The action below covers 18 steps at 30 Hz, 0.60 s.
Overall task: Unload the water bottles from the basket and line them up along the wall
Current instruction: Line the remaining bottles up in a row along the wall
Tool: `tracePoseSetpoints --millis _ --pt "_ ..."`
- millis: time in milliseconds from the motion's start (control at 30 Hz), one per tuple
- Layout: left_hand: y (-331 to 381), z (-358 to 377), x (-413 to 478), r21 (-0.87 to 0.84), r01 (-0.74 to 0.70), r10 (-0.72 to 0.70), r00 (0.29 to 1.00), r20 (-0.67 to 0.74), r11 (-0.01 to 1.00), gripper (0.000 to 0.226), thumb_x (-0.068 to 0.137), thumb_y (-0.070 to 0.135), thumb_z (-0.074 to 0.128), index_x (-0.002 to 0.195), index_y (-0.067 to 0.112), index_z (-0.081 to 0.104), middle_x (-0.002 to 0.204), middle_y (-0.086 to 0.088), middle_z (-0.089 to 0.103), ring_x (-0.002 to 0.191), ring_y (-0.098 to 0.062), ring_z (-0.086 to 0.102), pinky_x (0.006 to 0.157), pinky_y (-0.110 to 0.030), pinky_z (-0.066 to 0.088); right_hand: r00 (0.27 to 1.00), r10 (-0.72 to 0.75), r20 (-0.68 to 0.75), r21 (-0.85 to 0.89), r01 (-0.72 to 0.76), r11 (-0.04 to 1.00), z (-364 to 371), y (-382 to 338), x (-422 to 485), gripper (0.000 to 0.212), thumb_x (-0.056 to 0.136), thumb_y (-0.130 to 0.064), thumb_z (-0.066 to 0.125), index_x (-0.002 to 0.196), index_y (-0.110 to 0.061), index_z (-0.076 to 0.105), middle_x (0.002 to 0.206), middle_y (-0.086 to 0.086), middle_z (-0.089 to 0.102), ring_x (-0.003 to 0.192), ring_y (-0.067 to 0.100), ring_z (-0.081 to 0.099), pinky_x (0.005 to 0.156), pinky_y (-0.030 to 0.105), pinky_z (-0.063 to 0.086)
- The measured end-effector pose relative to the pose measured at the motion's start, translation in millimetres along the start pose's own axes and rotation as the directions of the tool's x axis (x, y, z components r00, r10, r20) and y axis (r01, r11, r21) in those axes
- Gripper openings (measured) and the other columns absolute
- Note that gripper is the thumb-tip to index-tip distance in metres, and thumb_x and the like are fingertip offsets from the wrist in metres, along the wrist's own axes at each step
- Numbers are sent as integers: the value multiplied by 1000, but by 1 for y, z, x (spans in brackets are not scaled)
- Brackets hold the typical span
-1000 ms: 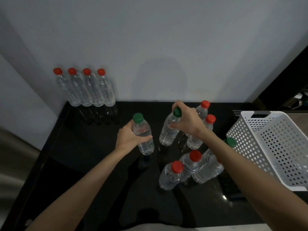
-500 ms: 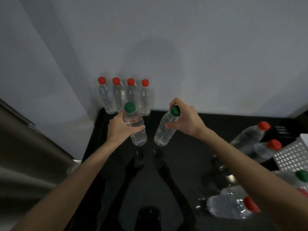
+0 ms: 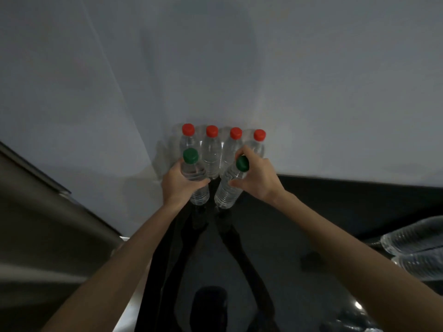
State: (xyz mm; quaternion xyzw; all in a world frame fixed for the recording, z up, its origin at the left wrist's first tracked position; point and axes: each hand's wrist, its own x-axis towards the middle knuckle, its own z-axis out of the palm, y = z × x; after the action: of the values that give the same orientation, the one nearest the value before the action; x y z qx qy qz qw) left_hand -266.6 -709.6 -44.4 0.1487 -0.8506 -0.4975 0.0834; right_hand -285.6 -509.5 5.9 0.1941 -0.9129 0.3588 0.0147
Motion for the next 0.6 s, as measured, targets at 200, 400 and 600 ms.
tracePoseSetpoints --millis 200,400,600 --pt "-23 -1 36 -29 3 -3 1000 21 1000 63 58 27 92 113 16 62 101 6 68 89 -9 61 76 -19 44 1000 19 18 -18 -18 1000 32 -2 40 53 66 -9 83 102 -16 44 93 -2 56 81 19 59 66 23 47" --pt "-40 3 58 -100 -38 43 998 51 994 52 61 25 92 104 15 65 92 12 69 81 7 63 71 -7 50 1000 8 -2 -19 -8 1000 58 -3 61 53 70 -7 80 111 -12 46 89 -6 53 76 14 54 63 21 41" --pt "-50 7 63 -142 -121 123 992 9 983 58 55 45 90 102 38 57 103 4 69 95 -11 67 82 -39 56 997 25 -71 67 -20 998 72 -4 65 58 71 -12 78 120 -20 48 100 -2 66 87 18 64 74 39 55"
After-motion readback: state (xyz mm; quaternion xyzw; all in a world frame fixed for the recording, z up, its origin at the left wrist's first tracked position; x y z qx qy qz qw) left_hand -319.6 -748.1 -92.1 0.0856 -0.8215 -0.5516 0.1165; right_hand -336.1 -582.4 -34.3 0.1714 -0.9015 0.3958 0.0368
